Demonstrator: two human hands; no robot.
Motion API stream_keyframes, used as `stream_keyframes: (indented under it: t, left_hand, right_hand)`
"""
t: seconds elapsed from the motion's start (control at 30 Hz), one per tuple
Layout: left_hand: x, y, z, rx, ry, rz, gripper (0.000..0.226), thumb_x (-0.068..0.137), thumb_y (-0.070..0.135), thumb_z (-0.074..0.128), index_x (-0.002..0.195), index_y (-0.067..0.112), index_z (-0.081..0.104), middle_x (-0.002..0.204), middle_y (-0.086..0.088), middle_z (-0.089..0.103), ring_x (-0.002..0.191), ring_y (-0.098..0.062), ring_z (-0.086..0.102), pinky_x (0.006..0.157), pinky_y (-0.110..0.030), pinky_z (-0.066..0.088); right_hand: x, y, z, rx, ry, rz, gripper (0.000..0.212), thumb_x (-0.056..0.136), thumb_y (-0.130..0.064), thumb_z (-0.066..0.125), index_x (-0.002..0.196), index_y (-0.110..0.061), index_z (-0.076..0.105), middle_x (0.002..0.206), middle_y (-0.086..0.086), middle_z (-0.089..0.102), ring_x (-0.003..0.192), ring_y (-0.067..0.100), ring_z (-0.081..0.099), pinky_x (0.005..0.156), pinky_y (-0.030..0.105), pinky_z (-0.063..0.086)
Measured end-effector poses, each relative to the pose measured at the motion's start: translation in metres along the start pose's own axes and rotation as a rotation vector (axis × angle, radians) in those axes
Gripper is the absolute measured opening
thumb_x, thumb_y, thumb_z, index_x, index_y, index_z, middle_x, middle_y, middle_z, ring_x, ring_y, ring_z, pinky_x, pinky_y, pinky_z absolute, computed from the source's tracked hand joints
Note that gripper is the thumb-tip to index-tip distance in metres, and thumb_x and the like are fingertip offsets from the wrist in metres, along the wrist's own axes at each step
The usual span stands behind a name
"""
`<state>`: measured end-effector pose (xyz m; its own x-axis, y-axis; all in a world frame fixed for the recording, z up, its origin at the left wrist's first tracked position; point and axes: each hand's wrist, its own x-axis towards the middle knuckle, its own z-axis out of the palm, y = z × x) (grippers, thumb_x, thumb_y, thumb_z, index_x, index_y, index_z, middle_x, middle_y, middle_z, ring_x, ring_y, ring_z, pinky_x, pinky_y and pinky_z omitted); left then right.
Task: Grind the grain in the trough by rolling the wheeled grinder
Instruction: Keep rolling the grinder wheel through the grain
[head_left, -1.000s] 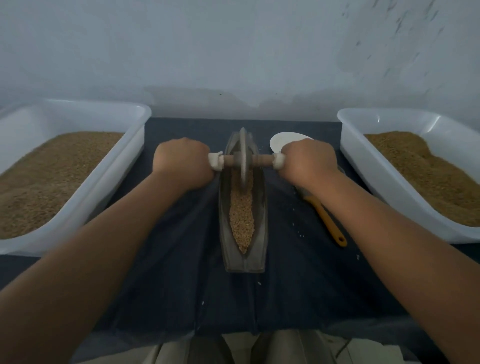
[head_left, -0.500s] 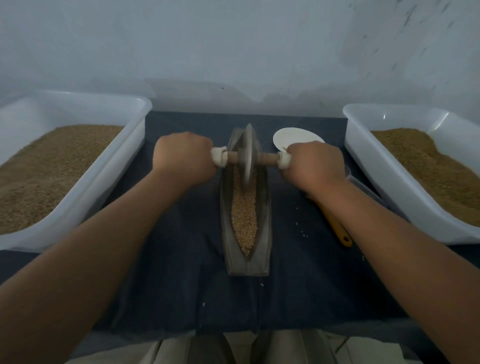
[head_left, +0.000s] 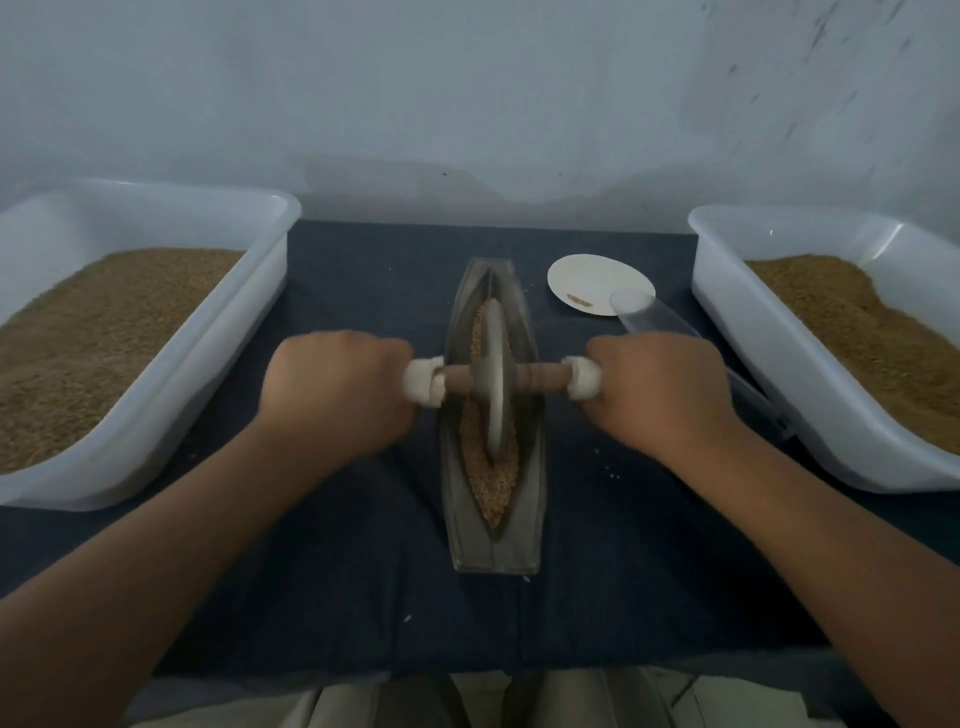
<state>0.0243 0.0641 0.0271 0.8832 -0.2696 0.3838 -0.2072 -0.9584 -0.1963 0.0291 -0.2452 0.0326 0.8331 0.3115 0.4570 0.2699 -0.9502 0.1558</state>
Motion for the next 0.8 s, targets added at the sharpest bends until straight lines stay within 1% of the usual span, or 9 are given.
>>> stream_keyframes:
  t: [0.13,0.23,0.3,0.37,0.47,0.53,0.6,0.7,0.8]
  left_hand:
    - [0.066,0.003,0.006,-0.033,-0.062,-0.077,0.031,0.083,0.046,0.058,0.065,0.026,0.043,0.063,0.008,0.042,0.061,-0.025,0.052,0.06,-0.031,0.038]
    - [0.082,0.005,0.003,-0.042,-0.082,-0.084,0.031,0.085,0.047,0.056,0.066,0.024,0.047,0.064,0.006,0.042,0.064,-0.027,0.051,0.063,-0.033,0.041]
    - [0.069,0.005,0.002,-0.055,-0.082,-0.078,0.03,0.085,0.046,0.056,0.066,0.025,0.046,0.064,0.007,0.043,0.061,-0.024,0.048,0.061,-0.032,0.04]
    - [0.041,0.001,0.003,-0.065,-0.099,-0.058,0.025,0.084,0.046,0.057,0.069,0.028,0.049,0.063,0.009,0.046,0.056,-0.018,0.046,0.056,-0.029,0.036]
    - [-0.008,-0.003,-0.001,-0.051,-0.06,0.001,0.037,0.081,0.053,0.066,0.065,0.032,0.04,0.058,0.012,0.045,0.049,-0.011,0.042,0.05,-0.026,0.028]
    - [-0.023,-0.004,-0.003,-0.023,0.007,0.047,0.048,0.078,0.053,0.072,0.062,0.034,0.031,0.052,0.013,0.038,0.043,-0.011,0.037,0.048,-0.023,0.021]
    - [-0.017,-0.005,-0.003,0.009,0.022,0.062,0.049,0.076,0.054,0.072,0.061,0.034,0.029,0.051,0.013,0.035,0.042,-0.008,0.032,0.048,-0.021,0.017]
    - [0.025,-0.002,0.003,0.025,-0.031,0.045,0.038,0.079,0.055,0.062,0.062,0.03,0.039,0.056,0.011,0.042,0.048,-0.015,0.043,0.051,-0.025,0.028]
    - [0.076,0.001,0.005,0.022,-0.069,-0.009,0.028,0.075,0.052,0.055,0.066,0.027,0.046,0.061,0.009,0.042,0.063,-0.026,0.059,0.059,-0.031,0.037]
  right_hand:
    - [0.055,0.004,0.031,-0.016,-0.058,0.169,0.043,0.099,-0.055,0.048,0.081,-0.02,0.063,0.068,-0.003,0.053,0.065,0.028,0.05,0.057,0.032,0.03]
    - [0.071,0.007,0.035,0.006,-0.094,0.188,0.04,0.097,-0.051,0.049,0.083,-0.017,0.066,0.074,-0.001,0.06,0.071,0.029,0.054,0.06,0.032,0.033]
    - [0.061,0.006,0.027,-0.015,-0.12,0.152,0.041,0.097,-0.054,0.049,0.081,-0.019,0.064,0.074,0.0,0.061,0.069,0.029,0.055,0.059,0.032,0.033]
    - [0.037,0.003,0.011,-0.048,-0.092,0.066,0.041,0.095,-0.054,0.051,0.071,-0.021,0.057,0.064,-0.003,0.055,0.061,0.027,0.055,0.053,0.029,0.028]
    - [-0.003,-0.005,-0.017,-0.014,-0.002,-0.031,0.038,0.088,-0.056,0.048,0.064,-0.027,0.051,0.053,-0.009,0.044,0.043,0.016,0.037,0.046,0.022,0.018]
    - [-0.019,-0.006,-0.024,0.012,-0.045,-0.045,0.037,0.085,-0.061,0.039,0.069,-0.031,0.054,0.053,-0.012,0.041,0.043,0.01,0.04,0.042,0.022,0.025]
    - [-0.021,-0.005,-0.017,-0.007,-0.048,-0.026,0.039,0.089,-0.061,0.041,0.071,-0.031,0.055,0.055,-0.011,0.044,0.046,0.013,0.046,0.043,0.024,0.032]
    - [0.005,-0.002,0.008,0.003,-0.004,0.081,0.039,0.094,-0.056,0.054,0.07,-0.025,0.056,0.058,-0.01,0.045,0.052,0.022,0.047,0.048,0.028,0.034]
    - [0.048,0.004,0.035,-0.009,-0.058,0.201,0.039,0.096,-0.056,0.05,0.08,-0.022,0.061,0.067,-0.005,0.052,0.064,0.027,0.049,0.057,0.032,0.033]
